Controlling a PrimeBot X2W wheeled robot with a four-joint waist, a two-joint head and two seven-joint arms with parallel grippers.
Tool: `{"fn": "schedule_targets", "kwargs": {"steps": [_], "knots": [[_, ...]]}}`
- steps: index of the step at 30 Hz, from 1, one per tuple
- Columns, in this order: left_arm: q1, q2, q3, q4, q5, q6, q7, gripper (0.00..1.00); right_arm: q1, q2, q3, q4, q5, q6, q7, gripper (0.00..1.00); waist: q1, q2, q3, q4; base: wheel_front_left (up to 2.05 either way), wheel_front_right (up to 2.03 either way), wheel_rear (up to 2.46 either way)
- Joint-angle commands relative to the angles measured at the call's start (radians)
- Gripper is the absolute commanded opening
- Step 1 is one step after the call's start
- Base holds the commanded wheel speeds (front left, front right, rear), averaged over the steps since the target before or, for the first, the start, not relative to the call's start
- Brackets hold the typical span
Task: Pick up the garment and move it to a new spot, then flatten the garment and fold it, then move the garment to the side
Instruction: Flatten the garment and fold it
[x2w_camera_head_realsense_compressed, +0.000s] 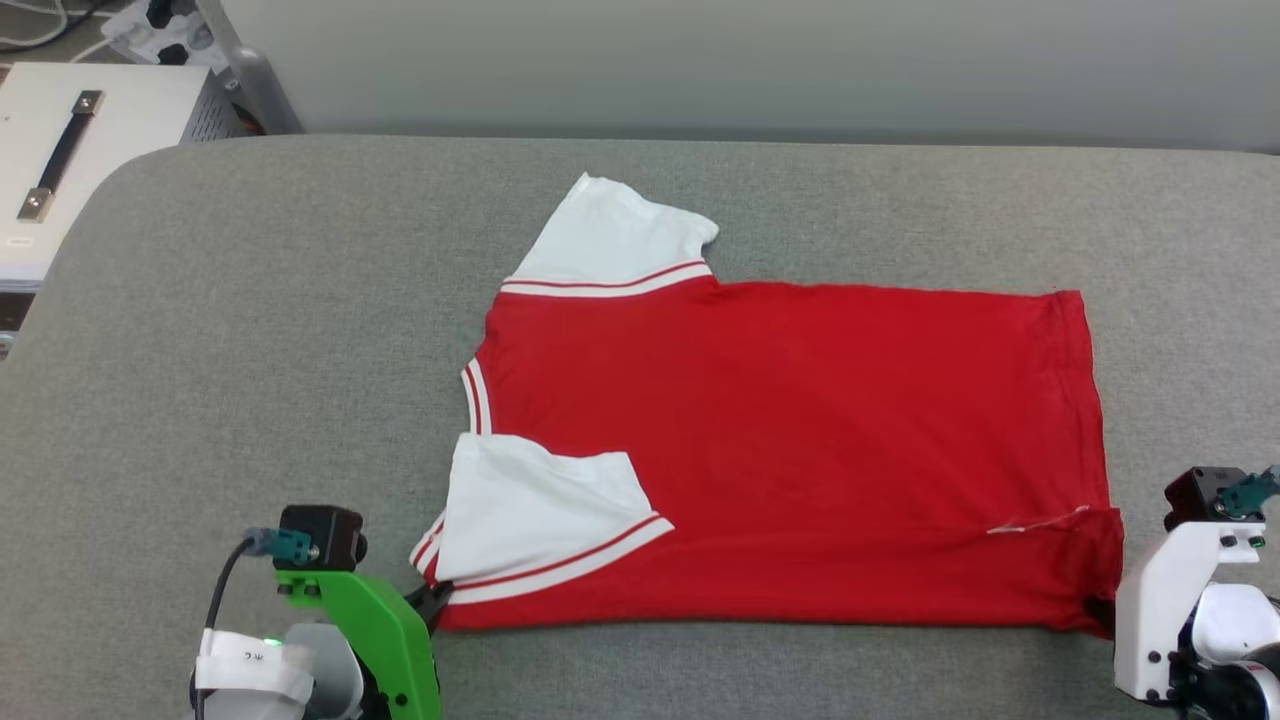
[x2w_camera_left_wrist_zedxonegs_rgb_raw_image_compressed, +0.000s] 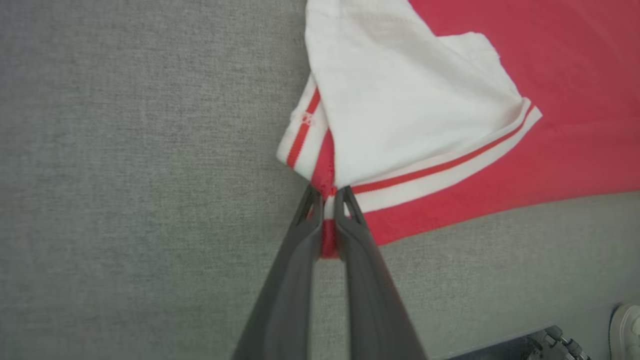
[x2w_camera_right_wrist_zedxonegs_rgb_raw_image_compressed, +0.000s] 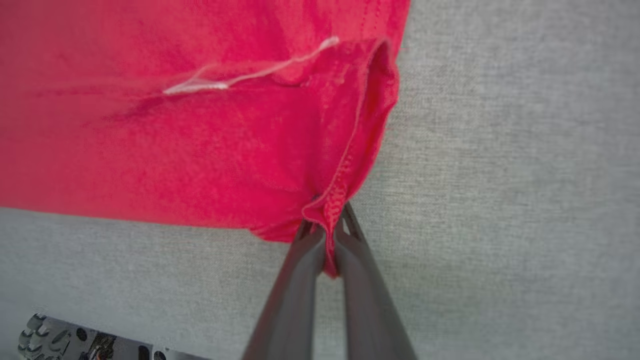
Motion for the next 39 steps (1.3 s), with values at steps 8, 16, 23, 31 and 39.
{"fn": "schedule_targets", "kwargs": {"steps": [8, 16, 23, 31, 39], "knots": [[0.085, 0.007, -0.027, -0.009, -0.019, 0.003, 0.007, 0.00, 0.120, -0.010, -0.074, -0.072, -0.003, -0.001, 0.070, 0.00, 0.0000, 0.0000, -0.079, 0.005, 0.00, 0.00, 0.00], [0.124, -0.018, -0.049, 0.019, -0.030, -0.007, -0.001, 0.00, 0.188, 0.027, -0.104, -0.122, -0.022, -0.001, 0.088, 0.00, 0.0000, 0.0000, -0.077, 0.004, 0.00, 0.00, 0.00], [0.107, -0.047, -0.057, 0.090, -0.028, -0.042, -0.014, 0.00, 0.167, 0.047, -0.090, -0.091, -0.042, -0.001, 0.047, 0.00, 0.0000, 0.0000, -0.043, 0.002, 0.00, 0.00, 0.00], [0.078, -0.073, -0.073, 0.157, -0.009, -0.076, -0.026, 0.00, 0.144, 0.052, -0.068, -0.034, -0.055, -0.001, -0.004, 0.00, 0.0000, 0.0000, -0.025, 0.005, 0.00, 0.00, 0.00], [0.062, -0.070, -0.074, 0.185, 0.027, -0.070, -0.067, 1.00, 0.134, 0.032, -0.047, -0.027, -0.060, -0.001, -0.059, 1.00, 0.0000, 0.0000, -0.051, 0.005, 0.00, 0.00, 0.00]]}}
